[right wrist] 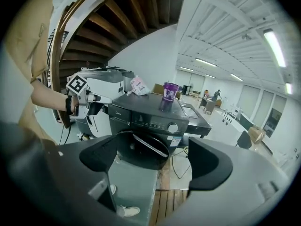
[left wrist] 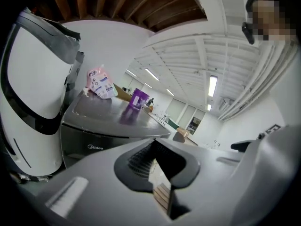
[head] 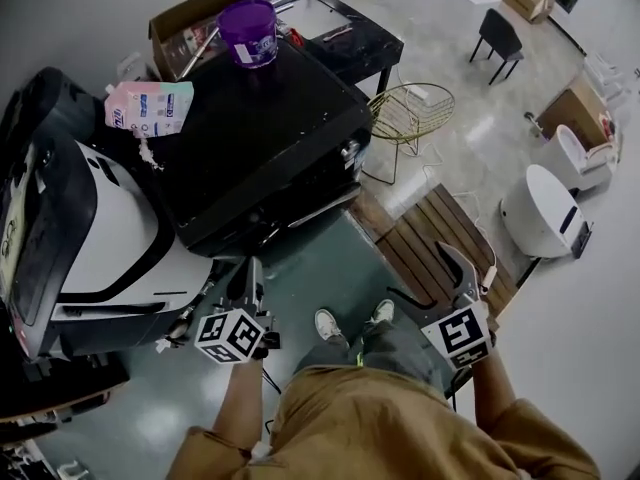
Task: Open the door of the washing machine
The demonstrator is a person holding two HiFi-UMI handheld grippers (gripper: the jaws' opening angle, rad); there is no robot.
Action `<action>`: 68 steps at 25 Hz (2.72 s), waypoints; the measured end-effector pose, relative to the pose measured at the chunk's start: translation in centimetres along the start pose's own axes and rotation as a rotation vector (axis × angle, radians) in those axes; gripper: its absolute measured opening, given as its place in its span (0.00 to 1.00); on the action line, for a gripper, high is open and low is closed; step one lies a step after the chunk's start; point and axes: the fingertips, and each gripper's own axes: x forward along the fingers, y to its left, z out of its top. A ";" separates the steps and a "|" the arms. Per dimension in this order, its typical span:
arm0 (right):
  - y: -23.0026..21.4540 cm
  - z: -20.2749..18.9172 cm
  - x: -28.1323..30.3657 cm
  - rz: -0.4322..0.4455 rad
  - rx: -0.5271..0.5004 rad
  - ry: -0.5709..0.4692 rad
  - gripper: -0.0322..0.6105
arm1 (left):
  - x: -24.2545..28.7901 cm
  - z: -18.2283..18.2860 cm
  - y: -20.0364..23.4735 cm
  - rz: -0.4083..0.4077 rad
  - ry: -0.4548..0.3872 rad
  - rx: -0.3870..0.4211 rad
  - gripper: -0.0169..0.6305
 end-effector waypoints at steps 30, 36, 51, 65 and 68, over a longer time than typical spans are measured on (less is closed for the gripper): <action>-9.0 -11.9 27.6 0.512 -0.397 0.247 0.74 | 1.4 -0.8 -1.4 0.558 -0.137 -0.123 0.12; -8.3 -14.5 31.6 0.553 -0.478 0.299 0.74 | -0.1 -2.4 -0.3 0.638 -0.157 -0.159 0.12; -7.9 -20.4 39.9 0.532 -0.654 0.389 0.66 | -1.5 -6.7 2.3 0.720 -0.116 -0.204 0.12; -6.5 -20.2 42.8 0.382 -0.715 0.430 0.48 | -6.0 -7.2 5.2 0.726 -0.134 -0.231 0.12; -6.9 -20.1 43.2 0.365 -0.803 0.443 0.43 | -7.0 -7.7 5.5 0.727 -0.143 -0.255 0.12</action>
